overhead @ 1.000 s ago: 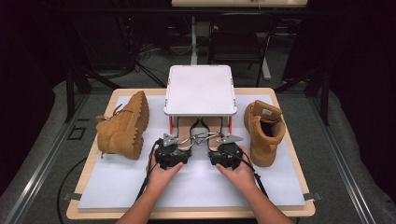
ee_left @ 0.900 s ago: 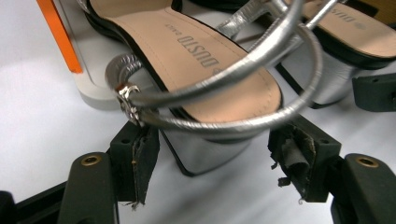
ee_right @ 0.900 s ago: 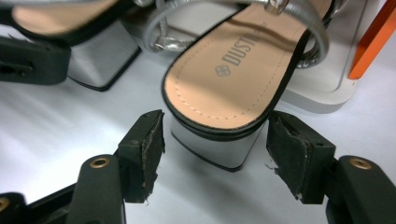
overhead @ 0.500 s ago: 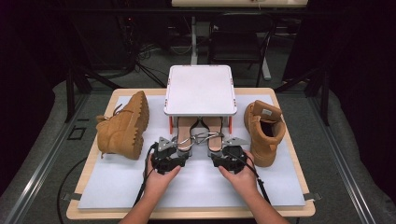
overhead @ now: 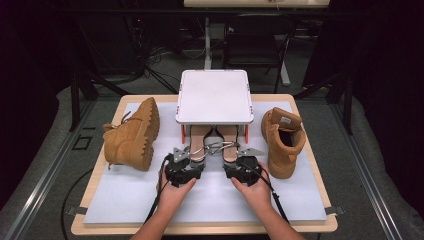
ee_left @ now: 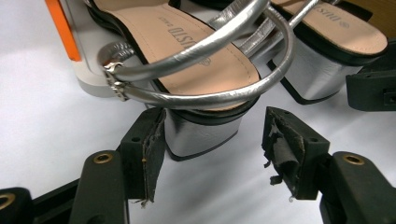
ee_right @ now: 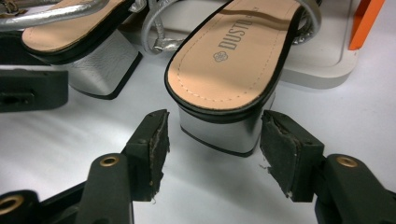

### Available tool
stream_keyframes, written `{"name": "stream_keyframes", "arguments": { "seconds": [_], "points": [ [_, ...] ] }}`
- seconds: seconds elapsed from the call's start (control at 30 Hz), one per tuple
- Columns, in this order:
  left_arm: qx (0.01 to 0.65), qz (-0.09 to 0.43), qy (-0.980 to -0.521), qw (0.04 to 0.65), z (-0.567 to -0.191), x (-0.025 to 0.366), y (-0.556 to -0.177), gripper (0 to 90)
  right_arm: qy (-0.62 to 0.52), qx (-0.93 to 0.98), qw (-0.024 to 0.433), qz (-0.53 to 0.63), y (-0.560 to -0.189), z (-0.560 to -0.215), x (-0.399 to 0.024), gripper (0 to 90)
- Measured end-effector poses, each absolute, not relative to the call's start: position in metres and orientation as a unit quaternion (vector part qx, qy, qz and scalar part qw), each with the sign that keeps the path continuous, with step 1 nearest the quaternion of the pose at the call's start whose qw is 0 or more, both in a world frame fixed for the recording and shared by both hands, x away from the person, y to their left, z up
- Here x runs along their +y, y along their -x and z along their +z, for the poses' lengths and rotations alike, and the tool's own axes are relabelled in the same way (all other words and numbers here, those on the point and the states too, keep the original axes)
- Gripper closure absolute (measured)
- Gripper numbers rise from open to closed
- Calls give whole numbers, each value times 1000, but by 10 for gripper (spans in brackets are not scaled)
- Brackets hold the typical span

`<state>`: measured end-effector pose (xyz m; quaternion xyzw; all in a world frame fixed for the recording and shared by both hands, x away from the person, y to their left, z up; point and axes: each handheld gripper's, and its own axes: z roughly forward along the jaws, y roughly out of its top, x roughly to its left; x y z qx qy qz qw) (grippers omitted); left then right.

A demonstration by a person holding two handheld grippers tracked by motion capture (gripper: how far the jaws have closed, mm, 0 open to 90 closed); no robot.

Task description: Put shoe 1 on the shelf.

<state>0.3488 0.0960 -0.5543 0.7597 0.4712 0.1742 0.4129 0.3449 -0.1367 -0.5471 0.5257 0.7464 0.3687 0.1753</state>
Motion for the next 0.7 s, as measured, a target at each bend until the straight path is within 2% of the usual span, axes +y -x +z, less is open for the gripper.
{"name": "stream_keyframes", "arguments": {
  "seconds": [0.1, 0.2, 0.43, 0.53, 0.7],
  "points": [
    [476, 172, -758, 412, -555, 97, -351, 400, -532, 740, 181, 369, -347, -548, -135, 409],
    [479, 170, -758, 409, -554, 98, -352, 458, -535, 738, 186, 367, -349, -549, -135, 442],
    [479, 173, -758, 407, -554, 96, -353, 452, -543, 734, 180, 366, -351, -547, -133, 425],
    [483, 173, -752, 414, -555, 95, -355, 405, -545, 731, 181, 370, -352, -548, -132, 399],
    [480, 170, -757, 409, -554, 95, -357, 412, -545, 731, 185, 366, -354, -547, -131, 405]
  ]
}}
